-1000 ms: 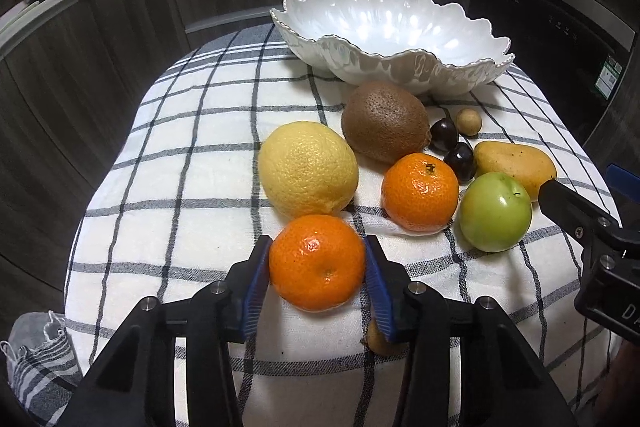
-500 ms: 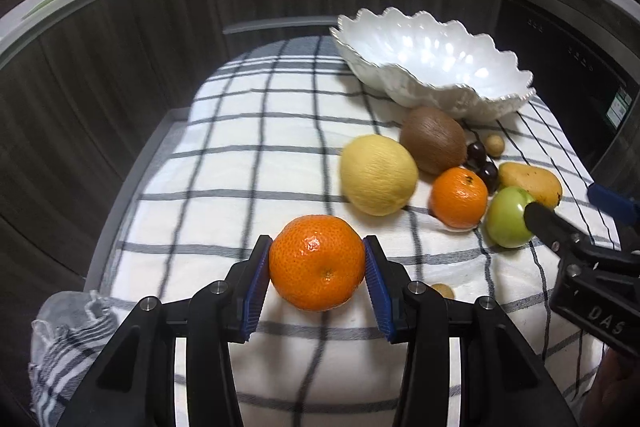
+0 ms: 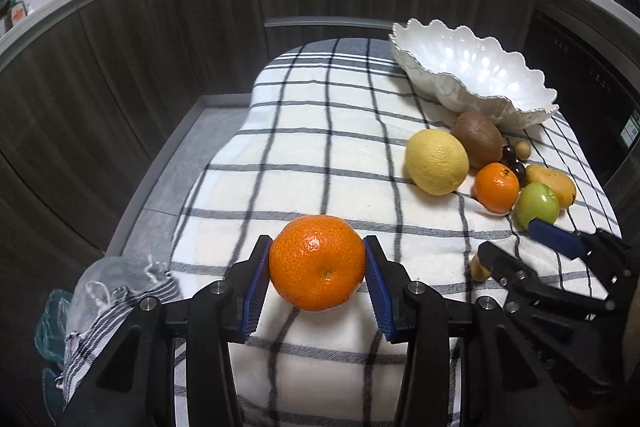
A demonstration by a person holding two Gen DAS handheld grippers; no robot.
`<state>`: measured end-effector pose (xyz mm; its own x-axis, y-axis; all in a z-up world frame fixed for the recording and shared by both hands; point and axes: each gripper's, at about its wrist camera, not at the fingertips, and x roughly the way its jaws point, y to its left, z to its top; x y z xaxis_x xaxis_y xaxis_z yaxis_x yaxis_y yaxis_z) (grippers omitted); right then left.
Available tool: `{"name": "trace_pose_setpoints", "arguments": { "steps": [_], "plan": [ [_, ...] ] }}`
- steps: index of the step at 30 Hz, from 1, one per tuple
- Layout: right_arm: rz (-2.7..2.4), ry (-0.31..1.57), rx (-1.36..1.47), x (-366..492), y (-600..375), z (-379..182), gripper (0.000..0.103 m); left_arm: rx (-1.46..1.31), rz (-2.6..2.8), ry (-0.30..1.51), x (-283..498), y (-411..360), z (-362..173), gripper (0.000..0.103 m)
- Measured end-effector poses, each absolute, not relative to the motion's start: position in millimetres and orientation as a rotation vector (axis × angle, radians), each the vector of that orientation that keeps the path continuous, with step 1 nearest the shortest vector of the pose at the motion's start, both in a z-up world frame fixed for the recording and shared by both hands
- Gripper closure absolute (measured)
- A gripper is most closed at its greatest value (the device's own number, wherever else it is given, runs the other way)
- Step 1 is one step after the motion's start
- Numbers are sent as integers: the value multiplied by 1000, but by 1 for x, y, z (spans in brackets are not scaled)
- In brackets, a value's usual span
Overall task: Organize fruits
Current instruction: 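Lift the mandarin with the left tool while the right tool grasps the small yellow fruit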
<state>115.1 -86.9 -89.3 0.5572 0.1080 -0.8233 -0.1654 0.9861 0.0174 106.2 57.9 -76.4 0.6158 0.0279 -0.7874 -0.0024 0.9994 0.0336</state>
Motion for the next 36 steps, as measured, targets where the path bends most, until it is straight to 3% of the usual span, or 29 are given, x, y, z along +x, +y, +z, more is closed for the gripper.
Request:
{"name": "trace_pose_setpoints", "arguments": {
  "steps": [5,11,36],
  "plan": [
    [188,996,-87,114,-73,-98,54,12,26,903,103,65,-75,58],
    [213,1042,-83,117,-68,-110,78,5,27,898,102,68,-73,58],
    [134,910,-24,121,-118,-61,79,74,-65,829,124,16,-45,58]
  ]
}}
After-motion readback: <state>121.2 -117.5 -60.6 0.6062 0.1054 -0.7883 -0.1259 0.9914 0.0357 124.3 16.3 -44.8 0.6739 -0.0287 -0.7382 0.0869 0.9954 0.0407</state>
